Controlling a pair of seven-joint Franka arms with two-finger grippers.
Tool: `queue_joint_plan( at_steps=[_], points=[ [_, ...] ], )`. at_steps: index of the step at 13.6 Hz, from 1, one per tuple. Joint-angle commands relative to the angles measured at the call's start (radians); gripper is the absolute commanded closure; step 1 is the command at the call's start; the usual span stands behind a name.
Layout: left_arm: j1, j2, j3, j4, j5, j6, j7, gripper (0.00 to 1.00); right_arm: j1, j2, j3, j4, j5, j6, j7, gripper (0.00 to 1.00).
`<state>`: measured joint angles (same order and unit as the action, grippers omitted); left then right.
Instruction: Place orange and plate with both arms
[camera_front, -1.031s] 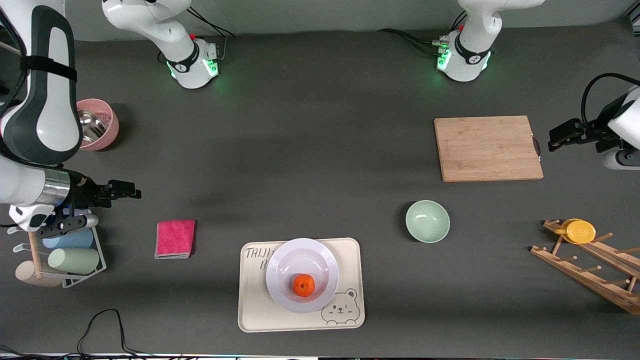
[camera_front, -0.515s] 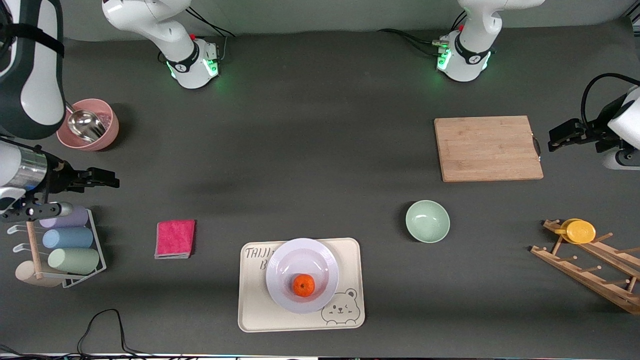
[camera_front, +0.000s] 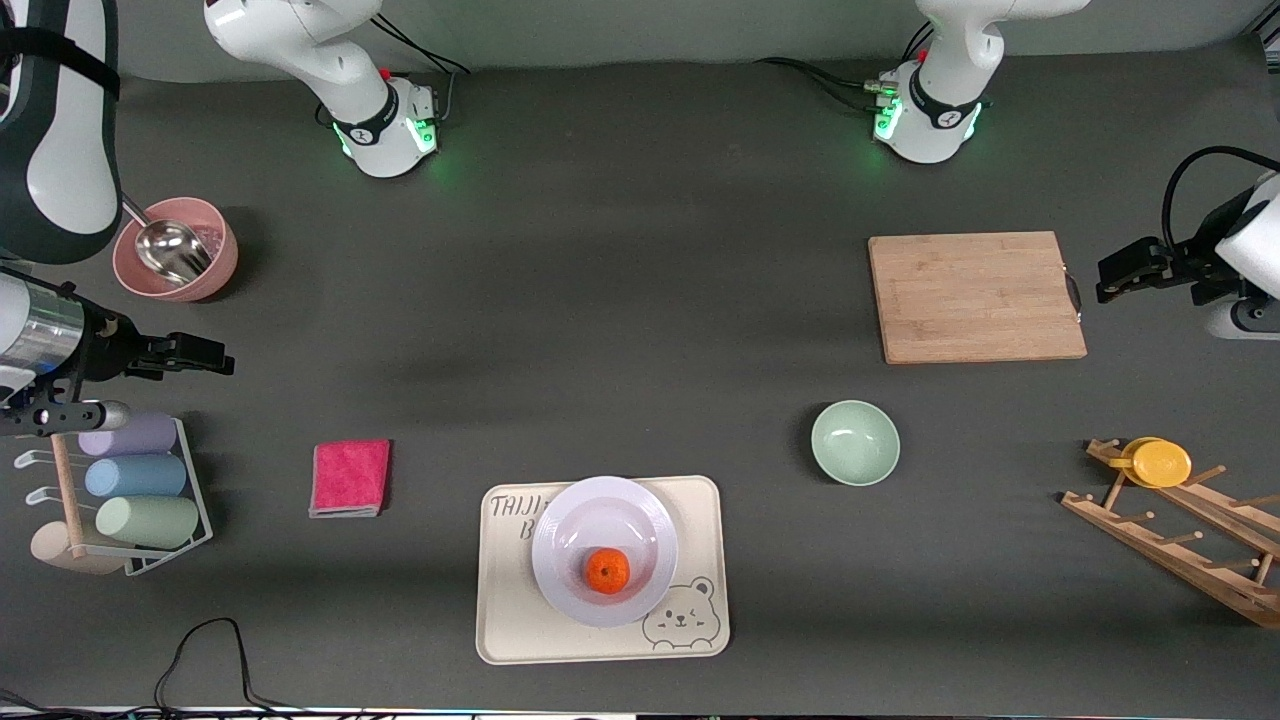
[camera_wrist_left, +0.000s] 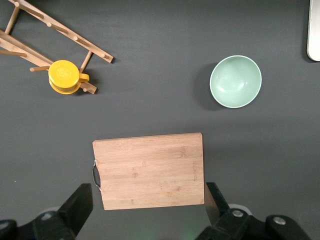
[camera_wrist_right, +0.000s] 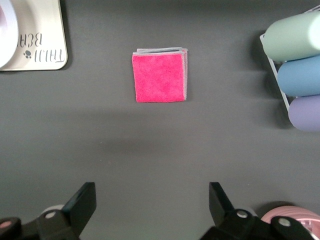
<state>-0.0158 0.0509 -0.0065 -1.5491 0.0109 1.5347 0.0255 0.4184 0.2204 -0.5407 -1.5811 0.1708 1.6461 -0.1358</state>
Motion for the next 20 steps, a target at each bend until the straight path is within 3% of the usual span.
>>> queue_joint_plan(
  at_steps=[1,2,4,9,10,14,17,20],
  points=[
    [-0.012,-0.016,0.01,-0.011,-0.008,0.002,0.005,0.0,-0.105,-0.039,0.127,-0.017,-0.036,-0.002,0.038,0.0],
    [-0.012,-0.016,0.011,-0.011,-0.008,0.001,0.005,0.0,-0.154,-0.049,0.192,-0.019,-0.037,-0.008,0.039,0.0],
    [-0.012,-0.016,0.011,-0.011,-0.008,0.001,0.004,0.0,-0.188,-0.079,0.246,-0.046,-0.04,-0.008,0.064,0.0],
    [-0.012,-0.016,0.011,-0.011,-0.008,0.001,0.004,0.0,-0.443,-0.218,0.574,-0.189,-0.059,0.039,0.105,0.0],
    [-0.012,-0.017,0.01,-0.011,-0.008,0.001,0.004,0.0,-0.452,-0.264,0.599,-0.253,-0.062,0.087,0.116,0.0],
    [-0.012,-0.017,0.01,-0.011,-0.008,-0.001,0.004,0.0,-0.393,-0.296,0.585,-0.3,-0.063,0.109,0.119,0.0],
    [-0.012,-0.017,0.01,-0.011,-0.008,-0.002,0.002,0.0,-0.279,-0.296,0.46,-0.274,-0.096,0.097,0.119,0.0],
    [-0.012,-0.017,0.01,-0.011,-0.008,-0.002,0.002,0.0,-0.283,-0.296,0.458,-0.238,-0.108,0.049,0.117,0.0]
  ],
)
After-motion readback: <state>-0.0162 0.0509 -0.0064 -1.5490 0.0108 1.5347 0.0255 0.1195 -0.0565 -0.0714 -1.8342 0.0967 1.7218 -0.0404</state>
